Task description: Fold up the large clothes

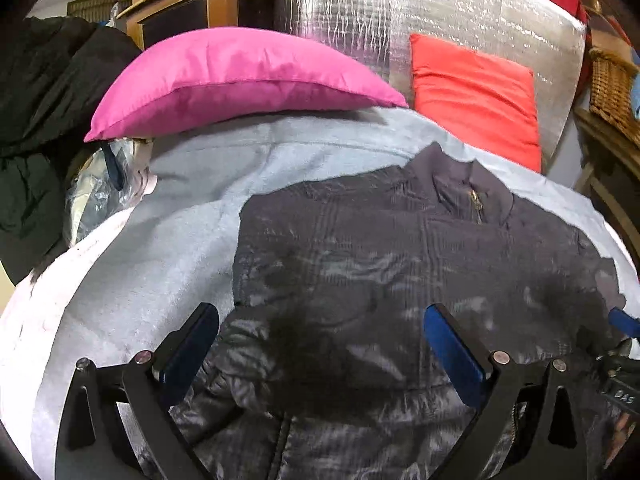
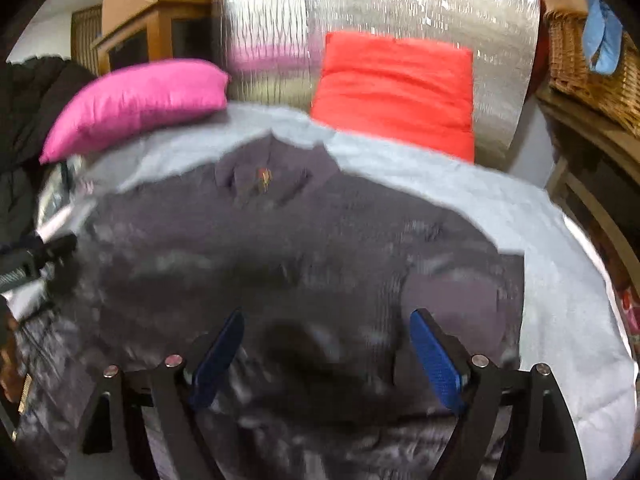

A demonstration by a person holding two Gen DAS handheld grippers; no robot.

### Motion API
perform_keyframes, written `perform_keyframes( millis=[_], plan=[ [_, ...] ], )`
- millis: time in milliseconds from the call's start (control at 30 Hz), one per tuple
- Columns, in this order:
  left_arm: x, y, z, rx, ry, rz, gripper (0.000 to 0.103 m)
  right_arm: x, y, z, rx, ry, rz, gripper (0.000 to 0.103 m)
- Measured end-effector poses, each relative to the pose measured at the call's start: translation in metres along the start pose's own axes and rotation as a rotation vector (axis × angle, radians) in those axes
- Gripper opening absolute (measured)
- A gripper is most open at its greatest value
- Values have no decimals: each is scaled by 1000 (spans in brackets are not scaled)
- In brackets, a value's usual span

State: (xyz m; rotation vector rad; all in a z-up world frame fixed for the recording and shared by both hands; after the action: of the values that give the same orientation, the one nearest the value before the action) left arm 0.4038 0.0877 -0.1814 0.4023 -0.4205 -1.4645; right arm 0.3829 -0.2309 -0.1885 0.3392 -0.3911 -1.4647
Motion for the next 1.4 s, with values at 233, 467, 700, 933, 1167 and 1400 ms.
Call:
perform_keyframes(
  millis=[233,467,700,933,1167,1400],
  plan=[
    [-3,-18,-37,-42,15,-8,103,10,-14,-15,-26,-15,13,90],
    [-2,-20,-49,-54,-47,-3,103,12,-18,-20,-17,-31,11,93],
    [-5,-17,-29,-75,-16,-17,103,13,-13,-12,-25,-51,17,94],
    [-61,-6,8,-35,-135,81,103,70,-24,43,38,153,-172,94],
    [-91,0,-46,-212,-370,292,103,171,-21,14,-50,462,-546,95],
    [-65,22,-65,-220,-415,228,103,157,12,-24,-113,572,-491,94]
  ],
)
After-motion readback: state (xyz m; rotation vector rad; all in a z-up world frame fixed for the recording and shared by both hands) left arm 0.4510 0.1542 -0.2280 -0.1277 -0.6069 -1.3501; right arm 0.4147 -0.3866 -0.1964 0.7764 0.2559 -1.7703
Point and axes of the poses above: each gripper's, at about its wrist camera, not at the fingertips, and z roughly against the way its jaws point, x to its right, y to its top, the point moved 10 cm from there along -z, roughly the way its jaws point, and after that the axes turned 15 degrees about -x, right-handed, at the moved point
